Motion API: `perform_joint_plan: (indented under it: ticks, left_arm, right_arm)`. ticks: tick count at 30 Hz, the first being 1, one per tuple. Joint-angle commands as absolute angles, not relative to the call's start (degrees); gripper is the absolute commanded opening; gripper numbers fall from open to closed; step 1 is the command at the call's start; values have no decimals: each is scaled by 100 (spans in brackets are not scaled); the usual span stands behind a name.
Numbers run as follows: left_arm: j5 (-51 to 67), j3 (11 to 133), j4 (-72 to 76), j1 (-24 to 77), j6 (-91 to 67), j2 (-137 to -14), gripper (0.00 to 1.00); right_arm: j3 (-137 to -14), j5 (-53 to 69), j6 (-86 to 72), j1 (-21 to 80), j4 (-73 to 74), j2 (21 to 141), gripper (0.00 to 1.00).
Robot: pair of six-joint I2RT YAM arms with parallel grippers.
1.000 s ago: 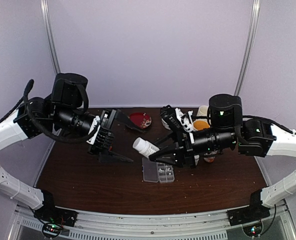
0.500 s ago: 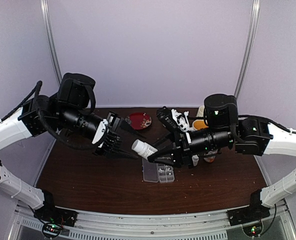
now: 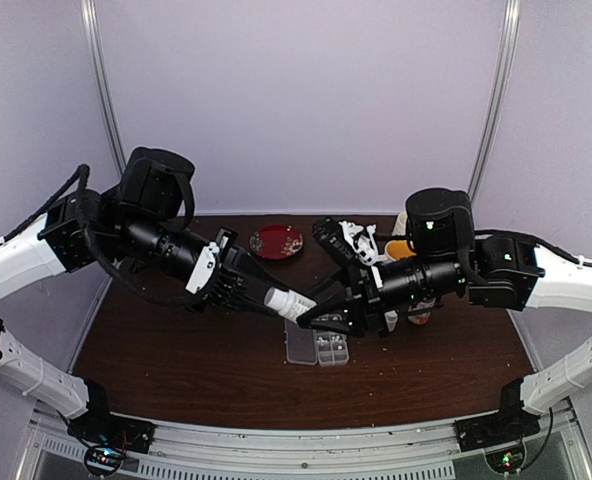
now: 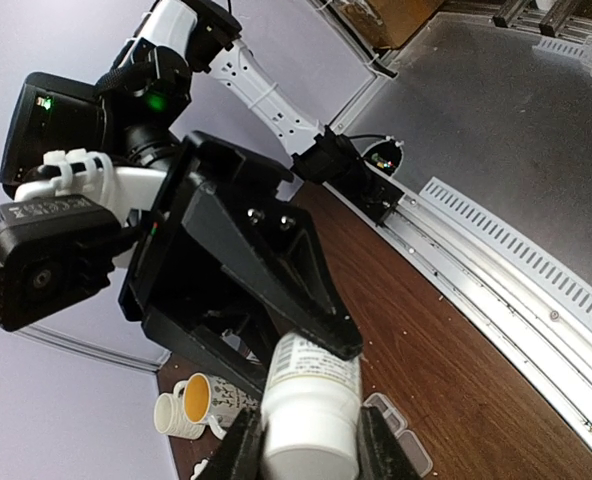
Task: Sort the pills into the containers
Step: Pass from the right arm to the left
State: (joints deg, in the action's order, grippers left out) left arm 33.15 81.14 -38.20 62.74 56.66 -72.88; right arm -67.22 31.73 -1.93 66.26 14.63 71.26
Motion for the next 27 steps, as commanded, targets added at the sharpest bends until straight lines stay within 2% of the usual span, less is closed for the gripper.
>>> perform_joint_plan:
  ticks: [1,5,7,14,20,23,27]
  left_arm:
    - [3258,8323,-3858,6298,5732,-7419,0]
    - [3227,8332,-3858,6302,5726,-7425,0]
    - [3220,8319,-3858,6302,5722,-7409,0]
    - [3376,8314,-3850,6297,5747,-7351,0]
    - [3467,8348,-3851,6301,5710,-7376,0]
    - [3520,8370,-3858,6301,5651,-7396,0]
    - [3534,8402,-3856,6302,5590,-7433,0]
  right_arm:
    - [-6854,3243,-353,6557,1189,7115,13]
    - [-6668,3308,-458,6548,920,7004,57]
    - [-6441,3314,-563,6549,567,6845,67]
    - [-5365,3109,-1157,6513,-658,6236,83]
    - [-5109,3094,-1089,6512,-849,6015,80]
    - [-5015,2893,-733,6544,-631,5881,81]
    - [-4965,2865,-998,6541,-843,5938,82]
